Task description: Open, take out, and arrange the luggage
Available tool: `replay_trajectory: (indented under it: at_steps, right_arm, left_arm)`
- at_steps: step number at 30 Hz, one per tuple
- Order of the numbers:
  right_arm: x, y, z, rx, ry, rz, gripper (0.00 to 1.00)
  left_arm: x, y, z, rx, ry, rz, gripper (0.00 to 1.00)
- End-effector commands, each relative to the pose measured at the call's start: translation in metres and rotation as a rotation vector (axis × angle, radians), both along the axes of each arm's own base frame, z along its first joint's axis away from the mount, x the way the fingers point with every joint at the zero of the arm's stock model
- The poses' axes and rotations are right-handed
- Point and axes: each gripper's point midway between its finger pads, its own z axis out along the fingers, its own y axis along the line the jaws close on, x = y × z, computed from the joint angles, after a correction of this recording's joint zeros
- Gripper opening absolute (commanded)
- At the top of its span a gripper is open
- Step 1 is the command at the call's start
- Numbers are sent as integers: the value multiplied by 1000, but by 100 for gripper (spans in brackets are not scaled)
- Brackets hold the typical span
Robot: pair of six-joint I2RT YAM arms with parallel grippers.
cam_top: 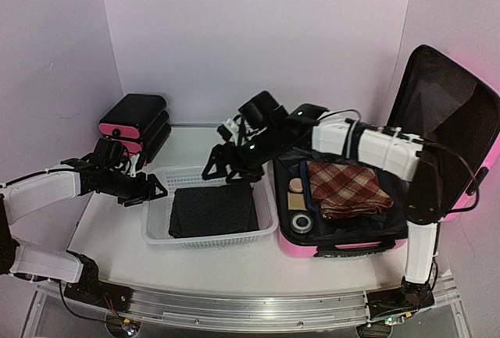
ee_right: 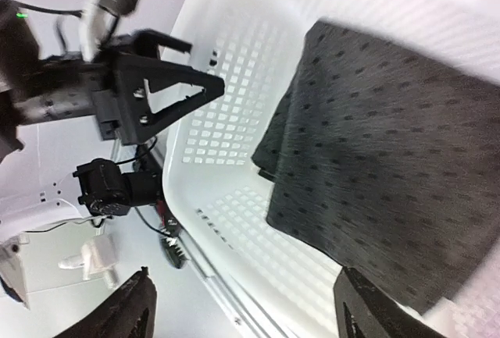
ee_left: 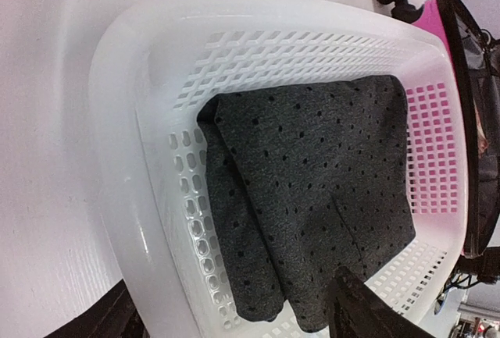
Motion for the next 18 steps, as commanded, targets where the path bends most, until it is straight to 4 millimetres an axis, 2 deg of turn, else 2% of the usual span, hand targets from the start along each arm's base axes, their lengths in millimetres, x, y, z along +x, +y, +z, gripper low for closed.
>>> replay_trajectory:
  at_steps: [1, 6, 9, 13, 18]
  right_arm:
    - [26, -83, 18, -197, -246, -78, 83]
    - [61, -196, 0, -613, -404, -265, 89]
    - [72, -244, -15, -782, -406, -335, 90]
    - [83, -277, -39, -885, -342, -405, 87]
    - [89, -295, -67, -974, -265, -418, 83]
  left_arm:
    - [15, 1, 10, 37, -41, 5, 79]
    - [21, 21, 0, 127, -17, 104, 84]
    - [23, 32, 4, 160, -30, 164, 85]
    - [25, 40, 25, 164, -103, 212, 85]
    - [23, 44, 50, 154, -180, 223, 85]
